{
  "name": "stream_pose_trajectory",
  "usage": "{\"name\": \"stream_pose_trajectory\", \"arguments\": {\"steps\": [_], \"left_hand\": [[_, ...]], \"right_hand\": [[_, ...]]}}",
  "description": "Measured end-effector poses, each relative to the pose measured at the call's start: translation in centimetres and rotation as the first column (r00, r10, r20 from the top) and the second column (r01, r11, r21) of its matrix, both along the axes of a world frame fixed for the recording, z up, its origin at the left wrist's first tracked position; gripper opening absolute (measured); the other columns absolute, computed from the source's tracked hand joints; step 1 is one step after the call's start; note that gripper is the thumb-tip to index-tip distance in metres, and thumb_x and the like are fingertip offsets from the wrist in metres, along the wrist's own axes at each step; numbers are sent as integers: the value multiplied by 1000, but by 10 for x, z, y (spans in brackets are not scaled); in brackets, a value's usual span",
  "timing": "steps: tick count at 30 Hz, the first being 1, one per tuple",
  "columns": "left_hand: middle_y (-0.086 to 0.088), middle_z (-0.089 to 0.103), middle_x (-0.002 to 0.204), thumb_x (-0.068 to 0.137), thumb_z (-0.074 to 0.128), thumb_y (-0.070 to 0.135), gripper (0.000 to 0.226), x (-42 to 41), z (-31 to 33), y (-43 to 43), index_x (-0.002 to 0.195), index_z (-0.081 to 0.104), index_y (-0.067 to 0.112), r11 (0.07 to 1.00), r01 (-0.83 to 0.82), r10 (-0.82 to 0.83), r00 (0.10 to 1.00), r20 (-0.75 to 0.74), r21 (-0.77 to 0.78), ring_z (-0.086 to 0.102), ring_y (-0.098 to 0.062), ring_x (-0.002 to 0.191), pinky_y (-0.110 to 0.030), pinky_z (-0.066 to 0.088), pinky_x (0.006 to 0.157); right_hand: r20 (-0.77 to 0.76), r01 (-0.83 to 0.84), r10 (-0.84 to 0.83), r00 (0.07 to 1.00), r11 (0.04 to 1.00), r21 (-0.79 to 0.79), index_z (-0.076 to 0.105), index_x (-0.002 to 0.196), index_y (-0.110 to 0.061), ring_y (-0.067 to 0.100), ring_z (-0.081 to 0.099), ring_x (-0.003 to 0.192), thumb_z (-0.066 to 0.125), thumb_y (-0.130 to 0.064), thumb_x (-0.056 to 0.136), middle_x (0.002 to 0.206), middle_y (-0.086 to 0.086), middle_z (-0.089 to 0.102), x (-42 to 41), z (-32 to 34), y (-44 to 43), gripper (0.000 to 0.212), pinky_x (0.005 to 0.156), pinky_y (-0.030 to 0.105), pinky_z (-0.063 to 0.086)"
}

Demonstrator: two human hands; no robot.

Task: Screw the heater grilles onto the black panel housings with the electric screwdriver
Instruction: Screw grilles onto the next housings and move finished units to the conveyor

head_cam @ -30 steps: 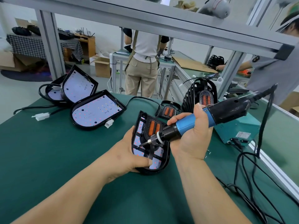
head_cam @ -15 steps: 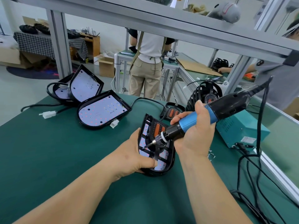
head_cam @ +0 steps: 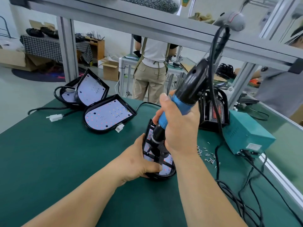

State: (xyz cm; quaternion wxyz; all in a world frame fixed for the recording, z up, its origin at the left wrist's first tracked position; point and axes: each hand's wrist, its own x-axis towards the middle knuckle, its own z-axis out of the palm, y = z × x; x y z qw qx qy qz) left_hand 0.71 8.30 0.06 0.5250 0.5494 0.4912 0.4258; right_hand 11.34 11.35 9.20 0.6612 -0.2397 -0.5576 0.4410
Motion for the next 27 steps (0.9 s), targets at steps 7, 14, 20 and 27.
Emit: {"name": "stream_pose_trajectory", "arguments": {"steps": [7,14,20,27], "left_hand": [[6,74,110,68,78,7,72,1,0,-1,126,46,37,1000,13,-13,999,38,1,72,-18,101,-44,62,79],[5,74,108,67,77,8,70,2,0,0,124,47,38,1000,17,-17,999,31,4,71,-19,100,-43,62,79],[4,74,107,67,78,9,69,1,0,0,123,48,37,1000,19,-20,999,31,3,71,-23,101,-45,61,80],[3,74,110,67,77,8,73,1,2,-1,127,47,37,1000,23,-23,999,38,-2,71,-23,103,-48,60,84]], "right_hand": [[-132,55,-60,989,998,-42,59,74,-26,24,52,44,72,-34,70,52,7,53,14,-4,0,16,49,26,46],[-167,32,-44,985,997,-71,51,88,-10,26,50,46,73,-35,67,66,19,49,13,-4,2,39,48,26,45],[-153,31,-39,988,998,-56,48,96,-5,25,51,44,72,-34,69,68,21,47,14,-6,3,46,48,25,44],[-144,25,-33,989,998,-57,50,93,-6,26,52,46,72,-34,70,63,17,50,15,-9,3,42,50,28,46]]}}
